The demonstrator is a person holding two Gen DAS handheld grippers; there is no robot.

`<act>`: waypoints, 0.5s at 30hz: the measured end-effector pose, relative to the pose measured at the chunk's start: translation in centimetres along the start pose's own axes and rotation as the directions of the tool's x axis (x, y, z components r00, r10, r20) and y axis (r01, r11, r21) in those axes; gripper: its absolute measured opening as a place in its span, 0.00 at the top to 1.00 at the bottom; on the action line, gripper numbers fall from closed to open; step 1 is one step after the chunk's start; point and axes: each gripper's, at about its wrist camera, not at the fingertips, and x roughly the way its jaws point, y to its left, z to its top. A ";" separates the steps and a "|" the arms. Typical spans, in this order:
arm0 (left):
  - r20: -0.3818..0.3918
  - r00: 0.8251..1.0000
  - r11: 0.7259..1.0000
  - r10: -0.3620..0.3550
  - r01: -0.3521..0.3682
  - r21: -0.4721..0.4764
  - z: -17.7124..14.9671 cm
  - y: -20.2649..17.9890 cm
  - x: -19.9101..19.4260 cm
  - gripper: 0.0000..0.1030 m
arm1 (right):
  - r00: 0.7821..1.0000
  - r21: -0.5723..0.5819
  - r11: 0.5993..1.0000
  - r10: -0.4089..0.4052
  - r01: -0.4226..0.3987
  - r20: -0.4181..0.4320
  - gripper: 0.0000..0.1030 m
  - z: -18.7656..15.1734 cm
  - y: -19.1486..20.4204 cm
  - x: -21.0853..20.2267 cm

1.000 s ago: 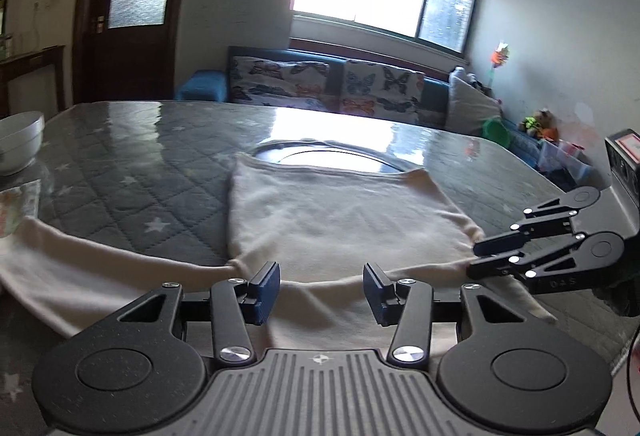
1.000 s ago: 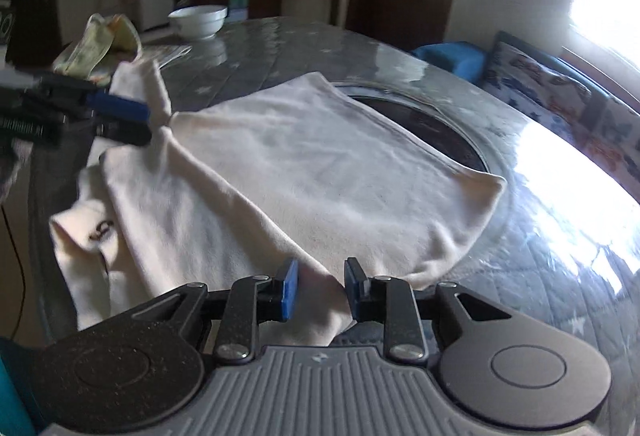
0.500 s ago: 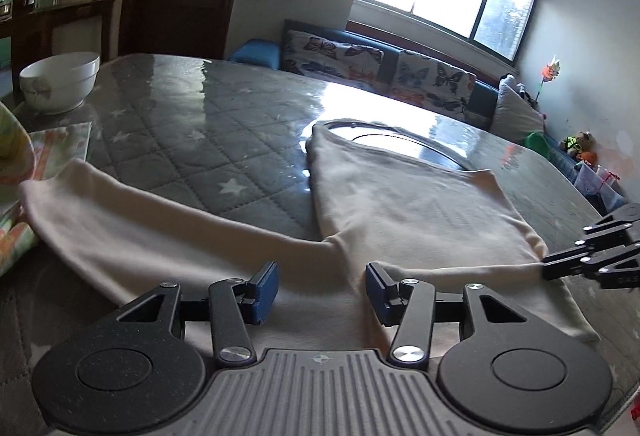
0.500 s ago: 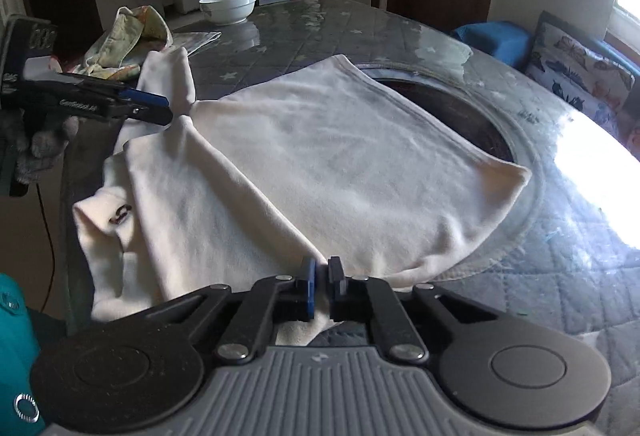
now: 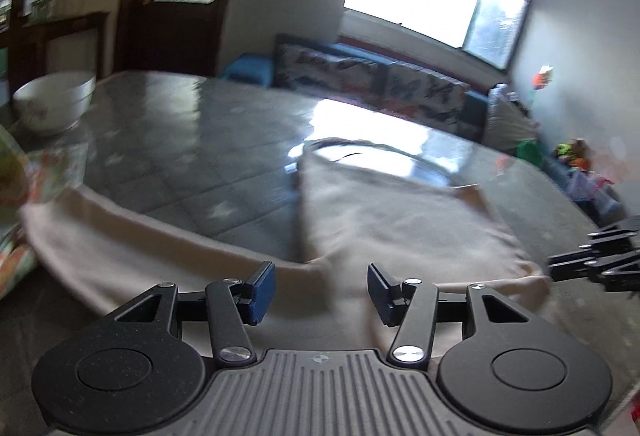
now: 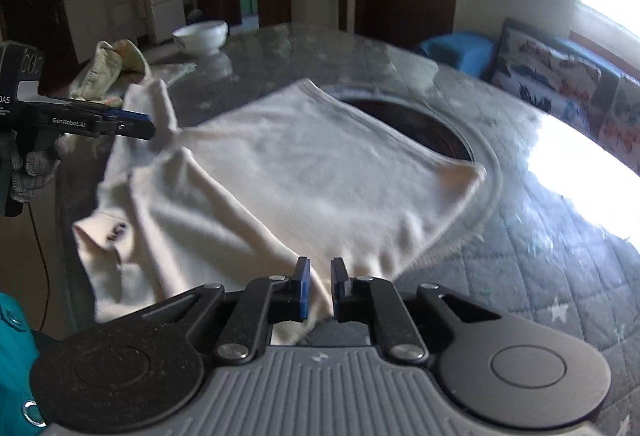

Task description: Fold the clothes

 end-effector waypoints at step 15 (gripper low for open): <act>-0.048 0.998 0.986 -0.030 0.037 0.160 -2.1 -5.1 3.6 0.81 | 1.000 0.051 0.999 -0.002 0.002 -0.001 0.81 -1.3 1.8 1.7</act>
